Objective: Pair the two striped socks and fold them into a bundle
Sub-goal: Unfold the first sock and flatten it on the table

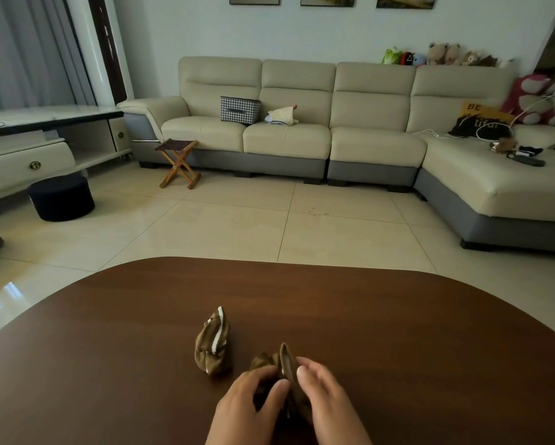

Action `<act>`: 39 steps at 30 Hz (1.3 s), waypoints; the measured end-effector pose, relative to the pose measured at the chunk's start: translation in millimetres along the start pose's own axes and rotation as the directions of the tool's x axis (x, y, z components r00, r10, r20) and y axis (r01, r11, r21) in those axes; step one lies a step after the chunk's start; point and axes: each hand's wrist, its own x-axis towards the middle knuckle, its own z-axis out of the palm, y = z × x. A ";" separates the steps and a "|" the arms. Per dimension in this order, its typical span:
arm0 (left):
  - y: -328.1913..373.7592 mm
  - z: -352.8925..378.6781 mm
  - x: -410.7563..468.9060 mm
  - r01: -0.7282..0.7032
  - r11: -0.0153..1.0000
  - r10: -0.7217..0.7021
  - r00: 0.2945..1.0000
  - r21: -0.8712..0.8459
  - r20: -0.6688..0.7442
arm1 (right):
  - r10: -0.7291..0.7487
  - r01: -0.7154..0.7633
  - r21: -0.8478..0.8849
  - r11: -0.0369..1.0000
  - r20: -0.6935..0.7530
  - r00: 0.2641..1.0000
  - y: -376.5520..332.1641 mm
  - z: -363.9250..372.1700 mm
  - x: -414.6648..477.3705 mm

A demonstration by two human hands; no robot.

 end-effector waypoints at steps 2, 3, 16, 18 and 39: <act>0.4 0.1 -5.0 0.085 0.985 -0.081 0.996 -0.154 0.030 | -0.012 0.014 0.065 0.998 -0.030 0.999 -1.6 -0.1 -9.3; 0.4 0.4 -6.7 0.117 0.966 -0.109 0.993 -0.229 0.045 | -0.036 0.038 0.052 0.998 -0.042 0.998 -1.9 0.0 -13.3; -7.9 0.9 -5.5 0.272 0.816 -0.242 0.962 -0.510 0.125 | -0.221 0.203 -0.191 0.960 -0.074 0.973 0.8 -1.3 -28.8; -9.0 0.9 -6.0 0.268 0.816 -0.240 0.963 -0.512 0.121 | -0.219 0.204 -0.178 0.962 -0.066 0.973 -0.7 -1.6 -30.0; -5.3 -4.6 -15.0 0.315 0.640 -0.099 0.938 -0.701 0.331 | 0.006 -0.012 0.047 0.999 0.128 0.992 -3.8 -22.2 -41.0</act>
